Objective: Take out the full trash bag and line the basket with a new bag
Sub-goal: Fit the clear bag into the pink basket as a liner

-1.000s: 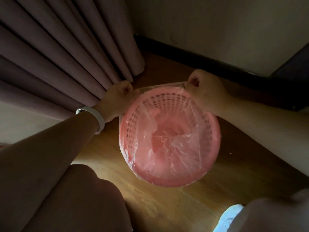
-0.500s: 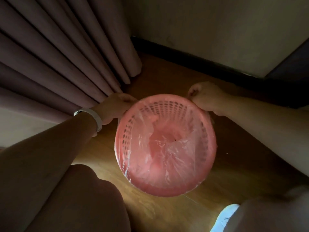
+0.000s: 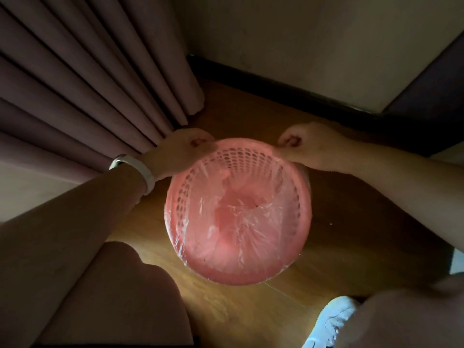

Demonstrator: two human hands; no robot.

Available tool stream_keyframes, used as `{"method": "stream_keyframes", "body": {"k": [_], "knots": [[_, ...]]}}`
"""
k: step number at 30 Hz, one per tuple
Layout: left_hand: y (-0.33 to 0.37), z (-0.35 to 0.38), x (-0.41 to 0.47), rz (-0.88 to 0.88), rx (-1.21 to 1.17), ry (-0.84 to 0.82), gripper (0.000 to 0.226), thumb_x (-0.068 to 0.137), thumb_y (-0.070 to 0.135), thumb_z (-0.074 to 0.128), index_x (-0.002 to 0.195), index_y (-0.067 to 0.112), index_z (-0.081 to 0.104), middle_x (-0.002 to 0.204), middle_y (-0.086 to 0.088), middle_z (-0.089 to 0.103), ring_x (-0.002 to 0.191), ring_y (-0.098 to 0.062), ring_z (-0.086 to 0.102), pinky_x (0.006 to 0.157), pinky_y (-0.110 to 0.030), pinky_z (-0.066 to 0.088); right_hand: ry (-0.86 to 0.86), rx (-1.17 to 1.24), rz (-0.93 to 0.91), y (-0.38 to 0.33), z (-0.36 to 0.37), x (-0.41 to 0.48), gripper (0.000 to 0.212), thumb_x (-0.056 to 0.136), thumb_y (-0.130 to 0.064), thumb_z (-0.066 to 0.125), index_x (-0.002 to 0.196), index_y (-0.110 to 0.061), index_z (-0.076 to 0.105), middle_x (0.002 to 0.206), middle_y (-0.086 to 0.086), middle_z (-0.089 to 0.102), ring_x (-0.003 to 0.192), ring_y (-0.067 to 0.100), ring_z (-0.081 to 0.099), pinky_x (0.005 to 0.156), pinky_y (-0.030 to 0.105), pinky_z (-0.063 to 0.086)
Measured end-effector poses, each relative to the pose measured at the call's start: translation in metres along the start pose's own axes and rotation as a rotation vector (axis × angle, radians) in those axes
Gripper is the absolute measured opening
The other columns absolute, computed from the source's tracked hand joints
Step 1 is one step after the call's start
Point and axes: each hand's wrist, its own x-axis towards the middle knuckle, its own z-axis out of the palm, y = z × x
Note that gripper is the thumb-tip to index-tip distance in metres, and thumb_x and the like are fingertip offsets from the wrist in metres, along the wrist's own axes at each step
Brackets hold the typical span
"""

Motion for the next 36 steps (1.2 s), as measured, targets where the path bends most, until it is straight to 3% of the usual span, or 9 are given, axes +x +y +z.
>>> {"method": "stream_keyframes", "body": {"k": [3, 7, 14, 18, 20, 24, 27, 32, 36], "knots": [[0.007, 0.012, 0.006, 0.131, 0.179, 0.003, 0.032, 0.096, 0.038, 0.057, 0.117, 0.014, 0.062, 0.108, -0.002, 0.065, 0.091, -0.014, 0.058, 0.071, -0.021, 0.040, -0.089, -0.035, 0.062, -0.004, 0.008, 0.002, 0.035, 0.083, -0.036, 0.072, 0.115, -0.025, 0.061, 0.099, -0.008, 0.059, 0.086, 0.008, 0.060, 0.067, 0.025, 0.050], [0.000, 0.016, 0.010, 0.115, 0.229, 0.001, 0.027, 0.099, 0.038, 0.049, 0.105, 0.014, 0.058, 0.093, -0.004, 0.060, 0.080, -0.020, 0.054, 0.056, -0.029, 0.033, -0.097, -0.059, 0.086, -0.006, 0.017, 0.007, 0.019, 0.090, -0.028, 0.063, 0.106, -0.023, 0.055, 0.095, -0.004, 0.058, 0.079, 0.012, 0.060, 0.056, 0.024, 0.046], [-0.002, 0.011, 0.020, -0.011, 0.125, 0.114, 0.027, 0.099, 0.036, 0.050, 0.089, 0.010, 0.048, 0.069, 0.001, 0.047, 0.057, -0.011, 0.042, 0.042, -0.014, 0.030, 0.060, 0.027, 0.107, -0.013, 0.015, 0.023, 0.004, 0.092, -0.024, 0.058, 0.090, -0.022, 0.055, 0.088, 0.002, 0.061, 0.071, 0.016, 0.063, 0.051, 0.026, 0.047], [-0.014, 0.005, 0.023, -0.132, 0.054, 0.178, 0.027, 0.099, 0.034, 0.049, 0.091, 0.009, 0.052, 0.078, -0.007, 0.055, 0.063, -0.019, 0.049, 0.051, -0.028, 0.038, 0.269, 0.065, 0.094, -0.008, 0.010, 0.022, 0.016, 0.091, -0.036, 0.060, 0.099, -0.023, 0.054, 0.096, -0.003, 0.057, 0.079, 0.013, 0.060, 0.058, 0.026, 0.048], [-0.017, 0.003, 0.022, -0.207, -0.021, 0.246, 0.023, 0.100, 0.031, 0.049, 0.092, 0.009, 0.052, 0.079, -0.006, 0.054, 0.059, -0.014, 0.045, 0.048, -0.023, 0.036, 0.338, 0.052, 0.059, -0.004, 0.005, 0.019, 0.017, 0.090, -0.037, 0.061, 0.098, -0.025, 0.053, 0.101, -0.003, 0.052, 0.081, 0.012, 0.058, 0.055, 0.022, 0.042], [-0.013, 0.004, 0.021, -0.270, -0.161, 0.340, 0.025, 0.098, 0.030, 0.050, 0.103, 0.007, 0.059, 0.087, -0.006, 0.059, 0.067, -0.017, 0.053, 0.051, -0.026, 0.041, 0.242, 0.192, 0.123, -0.001, 0.003, 0.014, 0.029, 0.088, -0.042, 0.066, 0.108, -0.029, 0.050, 0.094, -0.011, 0.057, 0.076, 0.006, 0.062, 0.053, 0.021, 0.046], [-0.017, -0.007, 0.012, -0.270, -0.045, 0.397, 0.022, 0.096, 0.034, 0.053, 0.101, 0.013, 0.058, 0.092, -0.004, 0.061, 0.081, -0.026, 0.060, 0.063, -0.033, 0.050, 0.217, 0.235, 0.177, 0.000, 0.004, 0.016, 0.030, 0.087, -0.032, 0.068, 0.112, -0.026, 0.052, 0.093, -0.009, 0.059, 0.077, 0.007, 0.063, 0.054, 0.023, 0.048], [-0.022, -0.020, -0.020, -0.385, -0.025, 0.074, 0.028, 0.093, 0.044, 0.058, 0.091, 0.018, 0.067, 0.069, -0.001, 0.068, 0.053, -0.014, 0.058, 0.044, -0.024, 0.044, 0.235, 0.329, 0.277, 0.003, 0.008, 0.021, 0.017, 0.090, -0.023, 0.064, 0.100, -0.024, 0.050, 0.090, -0.002, 0.059, 0.077, 0.013, 0.063, 0.055, 0.026, 0.048], [-0.027, -0.015, -0.026, -0.477, -0.255, -0.133, 0.033, 0.088, 0.042, 0.066, 0.114, 0.024, 0.057, 0.087, -0.002, 0.067, 0.066, -0.017, 0.060, 0.044, -0.023, 0.045, 0.279, 0.388, 0.320, 0.003, 0.012, 0.024, 0.011, 0.093, -0.024, 0.060, 0.101, -0.021, 0.052, 0.090, -0.001, 0.059, 0.075, 0.013, 0.061, 0.053, 0.025, 0.045]]}}
